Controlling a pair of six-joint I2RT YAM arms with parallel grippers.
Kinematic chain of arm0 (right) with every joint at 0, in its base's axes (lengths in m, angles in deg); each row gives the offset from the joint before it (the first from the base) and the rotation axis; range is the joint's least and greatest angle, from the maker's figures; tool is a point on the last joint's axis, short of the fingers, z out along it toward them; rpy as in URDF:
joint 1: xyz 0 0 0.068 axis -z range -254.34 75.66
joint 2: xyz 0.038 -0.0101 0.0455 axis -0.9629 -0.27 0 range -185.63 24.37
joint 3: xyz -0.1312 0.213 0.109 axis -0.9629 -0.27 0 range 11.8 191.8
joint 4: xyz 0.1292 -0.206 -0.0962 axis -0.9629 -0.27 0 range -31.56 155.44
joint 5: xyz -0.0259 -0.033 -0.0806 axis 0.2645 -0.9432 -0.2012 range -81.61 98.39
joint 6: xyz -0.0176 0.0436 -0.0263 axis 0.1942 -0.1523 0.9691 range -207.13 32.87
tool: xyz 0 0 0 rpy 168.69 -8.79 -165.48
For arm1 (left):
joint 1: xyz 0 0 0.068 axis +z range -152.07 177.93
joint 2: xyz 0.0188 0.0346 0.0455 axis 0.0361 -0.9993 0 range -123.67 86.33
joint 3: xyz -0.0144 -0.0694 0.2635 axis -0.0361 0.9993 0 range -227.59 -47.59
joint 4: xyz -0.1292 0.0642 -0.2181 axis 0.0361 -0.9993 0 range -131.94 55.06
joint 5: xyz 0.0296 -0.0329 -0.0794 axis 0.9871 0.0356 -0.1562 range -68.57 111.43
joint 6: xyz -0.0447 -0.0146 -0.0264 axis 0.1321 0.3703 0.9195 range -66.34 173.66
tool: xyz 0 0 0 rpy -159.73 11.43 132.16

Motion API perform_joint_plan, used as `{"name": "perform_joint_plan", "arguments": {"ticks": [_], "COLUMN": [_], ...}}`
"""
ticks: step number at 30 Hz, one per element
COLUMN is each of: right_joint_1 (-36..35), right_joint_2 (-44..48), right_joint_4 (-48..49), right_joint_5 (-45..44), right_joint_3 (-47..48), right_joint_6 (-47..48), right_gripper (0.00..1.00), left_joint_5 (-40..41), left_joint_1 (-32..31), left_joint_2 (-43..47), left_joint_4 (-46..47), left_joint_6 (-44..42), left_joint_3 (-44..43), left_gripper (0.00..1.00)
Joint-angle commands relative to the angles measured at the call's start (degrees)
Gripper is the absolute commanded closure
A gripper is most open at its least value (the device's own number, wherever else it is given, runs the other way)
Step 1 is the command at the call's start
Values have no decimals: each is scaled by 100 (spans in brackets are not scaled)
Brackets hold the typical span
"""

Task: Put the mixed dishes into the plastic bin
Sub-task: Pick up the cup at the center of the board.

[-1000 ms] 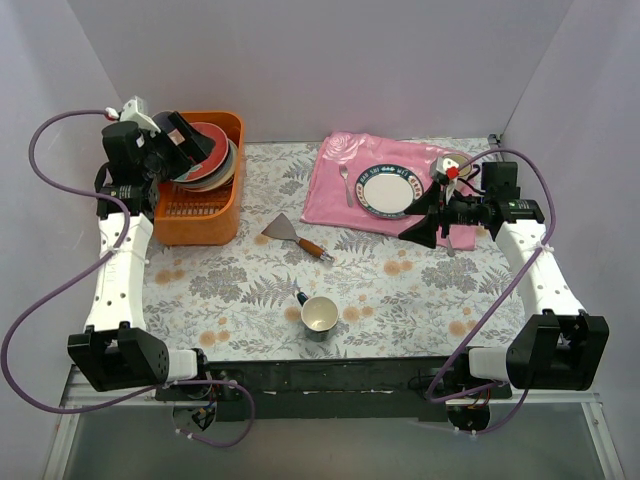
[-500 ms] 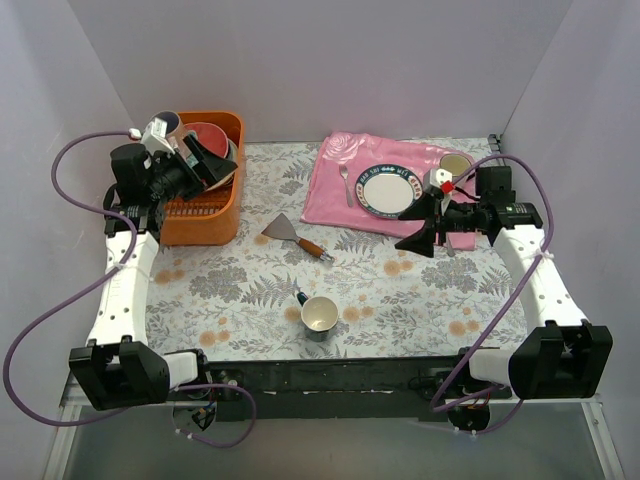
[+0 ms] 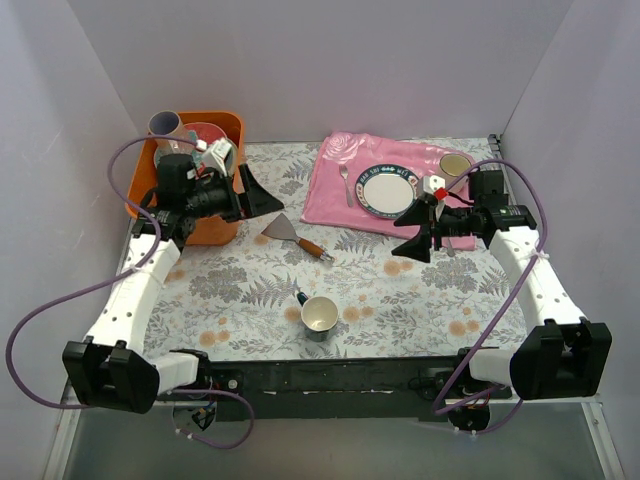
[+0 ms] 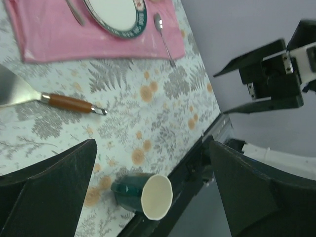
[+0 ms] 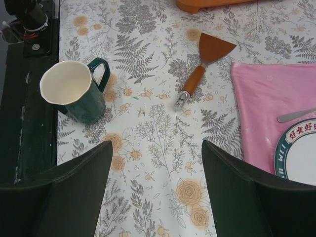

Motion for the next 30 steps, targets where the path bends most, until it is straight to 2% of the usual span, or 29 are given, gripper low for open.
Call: {"name": "perform_joint_plan", "arguments": {"ticks": [1,5,8,12,17,20,23,27,30], "right_joint_1": [-54,-72,-72,-72,-37,16,86,191,244], "right_joint_2": [-35,-35,-35,-8,27,62,88,106,106], "right_joint_4": [41,67,85,120,252,278,357,393,410], "right_joint_5": [25,-1,-27,-80,-194,-221,-265,-274,-265], "right_joint_3": [-21,-82,-135,-179,-293,-363,-425,-469,-495], "right_joint_6": [71,80,71,54,-96,-139,-236,-350,-394], "right_gripper": [20,20,20,20,15,14,14,14,13], "left_joint_5": [34,465,825,1370,1451,1424,1739,2581,2820], "left_joint_1": [-793,-1602,-2488,-3315,-3949,-4256,-4520,-4724,-4785], "left_joint_2": [-221,-616,-1055,-1451,-1663,-2014,-2374,-2551,-2595], "left_joint_4": [-1117,-1778,-2402,-2764,-2562,-2789,-3036,-3045,-3089], "left_joint_6": [-561,-824,-1044,-1710,-2468,-2995,-3338,-3453,-3550], "left_joint_3": [-89,-326,-625,-959,-1109,-1354,-1513,-1540,-1575], "left_gripper": [2,2,2,2,2,2,2,2,6]}}
